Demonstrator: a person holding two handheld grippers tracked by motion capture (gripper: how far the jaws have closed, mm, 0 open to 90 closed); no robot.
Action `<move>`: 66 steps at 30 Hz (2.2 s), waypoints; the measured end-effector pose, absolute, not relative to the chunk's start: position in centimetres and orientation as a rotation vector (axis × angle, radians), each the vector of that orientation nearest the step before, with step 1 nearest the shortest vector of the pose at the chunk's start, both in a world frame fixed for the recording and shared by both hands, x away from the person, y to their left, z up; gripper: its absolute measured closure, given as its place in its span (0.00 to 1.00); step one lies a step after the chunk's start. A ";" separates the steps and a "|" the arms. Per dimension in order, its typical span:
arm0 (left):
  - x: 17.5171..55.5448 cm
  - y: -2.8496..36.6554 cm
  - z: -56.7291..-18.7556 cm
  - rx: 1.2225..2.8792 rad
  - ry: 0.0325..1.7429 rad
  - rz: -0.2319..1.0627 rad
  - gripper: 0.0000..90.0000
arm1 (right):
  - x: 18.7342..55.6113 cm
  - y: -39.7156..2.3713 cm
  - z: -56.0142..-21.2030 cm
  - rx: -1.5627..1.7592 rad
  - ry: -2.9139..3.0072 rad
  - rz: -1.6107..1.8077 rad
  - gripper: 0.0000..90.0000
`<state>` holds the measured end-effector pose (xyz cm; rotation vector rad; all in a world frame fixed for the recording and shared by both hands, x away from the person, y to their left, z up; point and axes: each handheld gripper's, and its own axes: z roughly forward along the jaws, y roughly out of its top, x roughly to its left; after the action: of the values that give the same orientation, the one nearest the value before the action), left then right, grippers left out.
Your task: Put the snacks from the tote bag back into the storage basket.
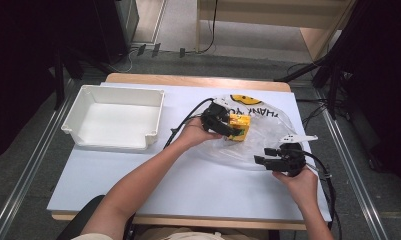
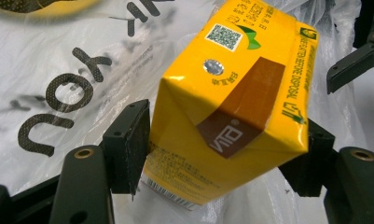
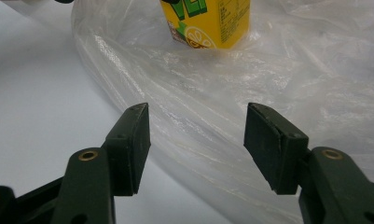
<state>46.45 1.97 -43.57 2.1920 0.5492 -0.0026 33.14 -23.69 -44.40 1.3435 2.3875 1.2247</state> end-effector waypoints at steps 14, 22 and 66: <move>46.0 1.8 -43.4 2.224 0.555 0.017 0.51 | 33.2 -23.7 -44.5 1.357 2.390 1.218 0.46; 45.5 1.6 -43.2 2.252 0.516 0.080 0.55 | 33.2 -23.7 -44.6 1.359 2.391 1.219 0.46; 44.7 2.6 -40.3 2.265 0.572 0.038 0.58 | 33.2 -23.7 -44.2 1.372 2.365 1.294 0.45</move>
<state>44.75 2.62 -40.30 2.2647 0.5720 0.0384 33.22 -23.70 -44.25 1.3723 2.3648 1.2939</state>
